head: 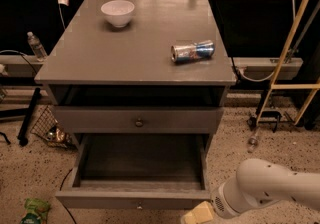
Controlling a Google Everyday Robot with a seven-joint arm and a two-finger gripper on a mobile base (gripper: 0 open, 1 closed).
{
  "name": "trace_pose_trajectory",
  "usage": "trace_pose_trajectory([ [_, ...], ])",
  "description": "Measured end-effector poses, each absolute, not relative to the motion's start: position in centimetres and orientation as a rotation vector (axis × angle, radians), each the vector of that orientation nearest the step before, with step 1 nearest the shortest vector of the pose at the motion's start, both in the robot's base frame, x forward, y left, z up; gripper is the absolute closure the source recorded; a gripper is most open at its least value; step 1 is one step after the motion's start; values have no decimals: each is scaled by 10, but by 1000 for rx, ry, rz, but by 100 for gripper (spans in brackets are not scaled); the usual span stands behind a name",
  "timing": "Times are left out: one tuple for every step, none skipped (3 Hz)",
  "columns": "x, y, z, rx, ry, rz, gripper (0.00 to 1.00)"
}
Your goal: Close middle drawer
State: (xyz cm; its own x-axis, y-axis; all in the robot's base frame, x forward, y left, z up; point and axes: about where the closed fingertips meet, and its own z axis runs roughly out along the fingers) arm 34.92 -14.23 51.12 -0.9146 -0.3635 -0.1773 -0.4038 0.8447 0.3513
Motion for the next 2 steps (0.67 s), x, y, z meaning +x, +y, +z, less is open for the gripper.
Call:
trace_pose_trajectory([
  [348,-149,485,-522,2975,566,0],
  [346,-149,463,-488,3021,560,0],
])
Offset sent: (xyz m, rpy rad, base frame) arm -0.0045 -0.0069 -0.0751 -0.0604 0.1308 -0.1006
